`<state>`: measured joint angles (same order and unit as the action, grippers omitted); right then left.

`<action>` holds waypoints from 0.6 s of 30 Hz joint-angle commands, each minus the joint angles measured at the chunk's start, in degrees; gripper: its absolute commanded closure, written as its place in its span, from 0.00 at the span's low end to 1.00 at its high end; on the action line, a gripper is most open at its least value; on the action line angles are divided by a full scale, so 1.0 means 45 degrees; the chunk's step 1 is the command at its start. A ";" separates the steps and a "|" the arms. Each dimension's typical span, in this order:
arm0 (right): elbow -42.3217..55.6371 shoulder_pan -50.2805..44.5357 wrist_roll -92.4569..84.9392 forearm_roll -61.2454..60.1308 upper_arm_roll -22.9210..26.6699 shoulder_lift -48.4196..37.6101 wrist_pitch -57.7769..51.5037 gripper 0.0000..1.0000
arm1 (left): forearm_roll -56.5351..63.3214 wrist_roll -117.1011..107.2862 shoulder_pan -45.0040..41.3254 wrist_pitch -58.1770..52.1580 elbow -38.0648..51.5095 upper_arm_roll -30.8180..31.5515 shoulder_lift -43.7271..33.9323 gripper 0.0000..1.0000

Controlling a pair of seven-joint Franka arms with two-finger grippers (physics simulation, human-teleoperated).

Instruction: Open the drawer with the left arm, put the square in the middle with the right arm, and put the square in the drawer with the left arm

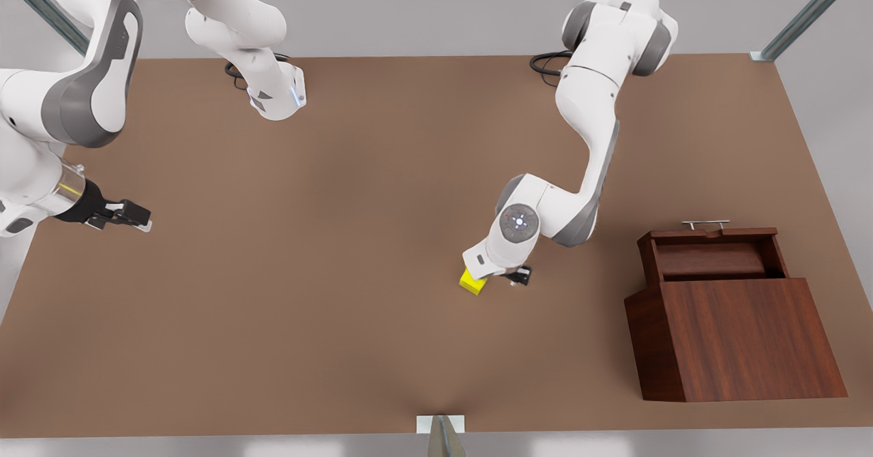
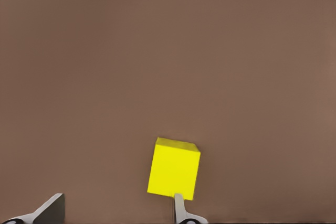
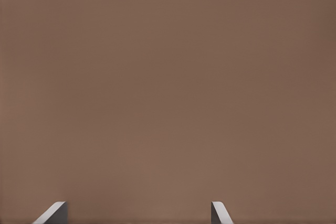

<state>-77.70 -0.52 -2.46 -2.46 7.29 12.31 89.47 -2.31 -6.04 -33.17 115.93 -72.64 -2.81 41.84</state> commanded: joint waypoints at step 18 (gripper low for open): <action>0.0000 0.0076 0.0000 0.0000 0.0001 -0.0001 0.0098 0.00 | -0.0152 0.1556 -0.0110 0.1113 -0.0030 0.0565 0.1795 0.00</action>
<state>-77.70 -0.14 -2.46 -2.46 7.29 12.31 89.83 -3.00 0.97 -33.66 121.17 -72.78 -0.26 50.12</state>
